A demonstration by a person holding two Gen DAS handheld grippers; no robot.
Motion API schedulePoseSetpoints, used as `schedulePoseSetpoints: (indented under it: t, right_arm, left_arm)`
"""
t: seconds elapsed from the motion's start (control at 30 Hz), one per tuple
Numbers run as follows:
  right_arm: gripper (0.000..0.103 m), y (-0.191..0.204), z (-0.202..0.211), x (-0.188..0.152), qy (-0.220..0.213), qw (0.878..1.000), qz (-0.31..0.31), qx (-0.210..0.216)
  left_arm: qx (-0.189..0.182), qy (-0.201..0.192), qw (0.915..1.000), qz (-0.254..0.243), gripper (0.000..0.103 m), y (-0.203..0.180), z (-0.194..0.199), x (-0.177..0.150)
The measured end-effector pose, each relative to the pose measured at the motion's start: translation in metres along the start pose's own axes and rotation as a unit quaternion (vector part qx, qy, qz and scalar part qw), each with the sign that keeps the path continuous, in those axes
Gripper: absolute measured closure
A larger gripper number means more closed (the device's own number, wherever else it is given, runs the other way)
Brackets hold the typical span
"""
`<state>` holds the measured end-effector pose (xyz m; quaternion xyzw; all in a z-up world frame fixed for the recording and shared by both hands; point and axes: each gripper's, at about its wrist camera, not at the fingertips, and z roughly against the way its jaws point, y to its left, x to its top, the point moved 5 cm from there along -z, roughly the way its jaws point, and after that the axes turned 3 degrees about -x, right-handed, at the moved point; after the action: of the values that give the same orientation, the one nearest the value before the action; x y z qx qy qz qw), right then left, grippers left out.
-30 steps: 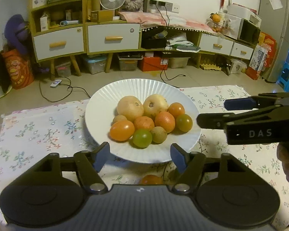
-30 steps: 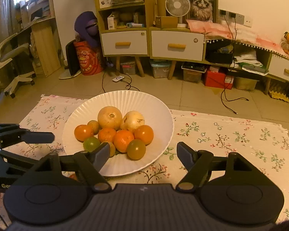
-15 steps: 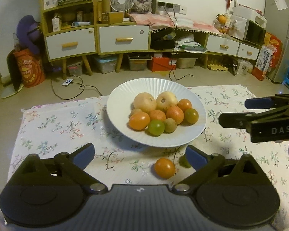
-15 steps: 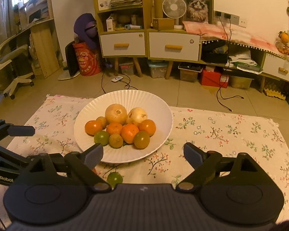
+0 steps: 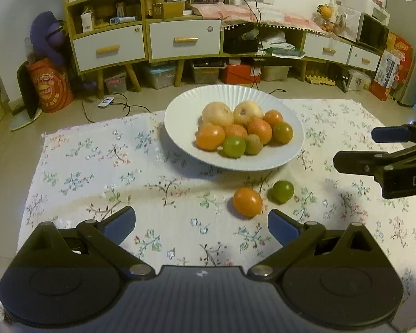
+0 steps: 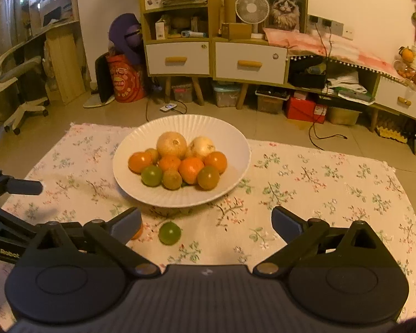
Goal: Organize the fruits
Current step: 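Withdraw both tools toward the last orange and green fruits on the cloth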
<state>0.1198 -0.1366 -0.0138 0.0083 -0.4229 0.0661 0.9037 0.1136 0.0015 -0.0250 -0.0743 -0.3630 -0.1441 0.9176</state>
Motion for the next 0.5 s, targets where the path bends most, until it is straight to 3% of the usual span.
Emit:
schedulePoseSetpoints:
  t: [0.23,0.5]
  right_arm:
    - [0.002,-0.004,-0.010,-0.022,0.018,0.999,0.011,-0.025]
    - [0.002,-0.010,-0.016,-0.026,0.020,0.999,0.013,-0.037]
  left_arm:
    - [-0.004,0.001,1.0000,0.002,0.011,-0.008,-0.008,-0.016]
    - [0.022,-0.012,0.9997,0.007,0.011,-0.015,-0.028,-0.020]
